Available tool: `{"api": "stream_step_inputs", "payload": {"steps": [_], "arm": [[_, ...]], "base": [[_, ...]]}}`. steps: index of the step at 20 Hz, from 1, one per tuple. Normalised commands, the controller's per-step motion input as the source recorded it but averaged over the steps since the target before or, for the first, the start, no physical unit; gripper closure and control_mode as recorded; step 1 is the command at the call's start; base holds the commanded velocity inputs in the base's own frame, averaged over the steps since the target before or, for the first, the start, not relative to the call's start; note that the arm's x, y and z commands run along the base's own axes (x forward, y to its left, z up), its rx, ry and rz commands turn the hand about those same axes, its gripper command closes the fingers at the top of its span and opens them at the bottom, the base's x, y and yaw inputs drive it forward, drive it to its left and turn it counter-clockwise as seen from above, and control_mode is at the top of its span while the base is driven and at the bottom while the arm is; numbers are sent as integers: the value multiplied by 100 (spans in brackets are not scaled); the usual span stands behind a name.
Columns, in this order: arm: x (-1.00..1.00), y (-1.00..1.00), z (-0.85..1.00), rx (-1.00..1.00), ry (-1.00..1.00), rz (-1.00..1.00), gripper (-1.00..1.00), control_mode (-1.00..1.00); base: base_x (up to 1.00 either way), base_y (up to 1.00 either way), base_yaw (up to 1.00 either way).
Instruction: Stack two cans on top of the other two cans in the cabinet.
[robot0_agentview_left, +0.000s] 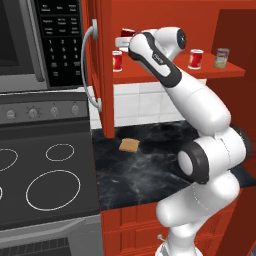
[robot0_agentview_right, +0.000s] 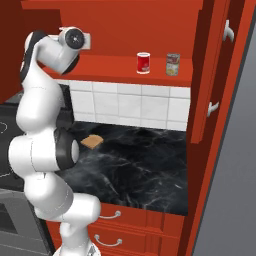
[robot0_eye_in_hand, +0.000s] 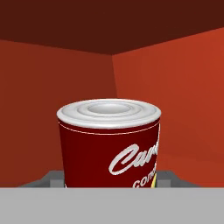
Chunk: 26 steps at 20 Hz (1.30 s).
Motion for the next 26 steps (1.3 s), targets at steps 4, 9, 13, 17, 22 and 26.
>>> {"api": "stream_step_inputs", "payload": {"steps": [4, 9, 13, 17, 22, 26], "arm": [[11, 16, 2, 0, 0, 13, 100, -100], [11, 11, 0, -2, 0, 15, 100, -100], [12, 5, 0, -7, 0, 13, 100, -100], [4, 3, 0, -9, 0, 11, 100, -100], [0, 2, 0, -8, 0, 8, 100, -100], [0, 3, 0, -4, 0, 5, 100, -100]], "base": [[0, 0, 0], [0, 0, 0], [0, 0, 0], [0, 0, 0], [0, 0, 0], [0, 0, 0]]}}
